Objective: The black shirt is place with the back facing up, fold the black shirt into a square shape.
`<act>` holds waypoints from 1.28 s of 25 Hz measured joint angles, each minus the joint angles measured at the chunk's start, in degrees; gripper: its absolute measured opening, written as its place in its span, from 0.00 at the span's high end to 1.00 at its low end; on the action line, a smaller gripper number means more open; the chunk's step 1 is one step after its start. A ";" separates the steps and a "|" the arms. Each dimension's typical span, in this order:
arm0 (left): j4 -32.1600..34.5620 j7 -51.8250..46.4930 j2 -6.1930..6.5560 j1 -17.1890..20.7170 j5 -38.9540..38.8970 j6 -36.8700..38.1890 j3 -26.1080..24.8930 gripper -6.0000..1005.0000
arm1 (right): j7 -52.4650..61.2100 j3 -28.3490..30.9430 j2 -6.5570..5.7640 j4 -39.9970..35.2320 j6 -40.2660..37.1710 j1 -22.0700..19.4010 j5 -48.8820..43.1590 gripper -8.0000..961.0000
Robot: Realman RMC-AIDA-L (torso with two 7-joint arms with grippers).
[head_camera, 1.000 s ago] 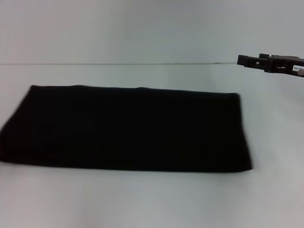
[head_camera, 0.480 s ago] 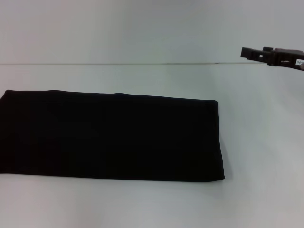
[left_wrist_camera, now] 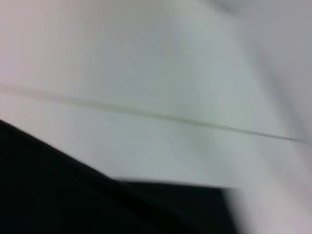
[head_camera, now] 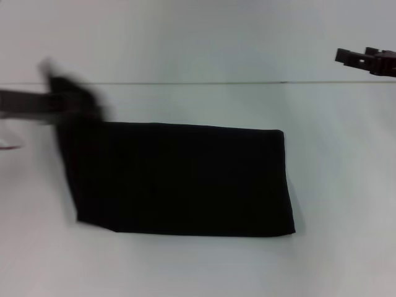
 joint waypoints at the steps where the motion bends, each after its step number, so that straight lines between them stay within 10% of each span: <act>1: -0.63 -0.12 -1.50 -1.92 -1.65 0.94 0.85 0.94 | -0.03 -0.01 -0.23 -0.02 -0.07 -0.05 0.03 0.05; 5: -5.63 0.78 -7.44 -6.77 -5.79 -2.63 4.56 0.92 | -0.48 -0.12 -1.16 -0.14 -0.26 -0.52 0.06 0.05; 9: -17.33 5.70 -10.69 -8.10 -11.57 -10.82 6.95 0.89 | -0.66 -0.43 -1.83 -0.01 -0.65 -1.26 0.05 0.05; 14: -40.12 22.47 -11.04 -6.95 -24.97 -22.74 6.73 0.87 | -0.82 -0.66 -1.94 -0.19 -0.69 -1.79 -0.27 0.05; 19: -47.89 32.66 -11.36 -5.06 -31.77 -21.97 6.69 0.84 | -0.46 -2.82 -2.07 -0.03 -0.78 -1.99 -0.50 0.05; 32: -35.07 31.95 -10.47 1.62 -31.14 0.34 16.16 0.48 | 18.18 -9.32 -4.70 2.17 -11.90 -1.59 -5.83 0.05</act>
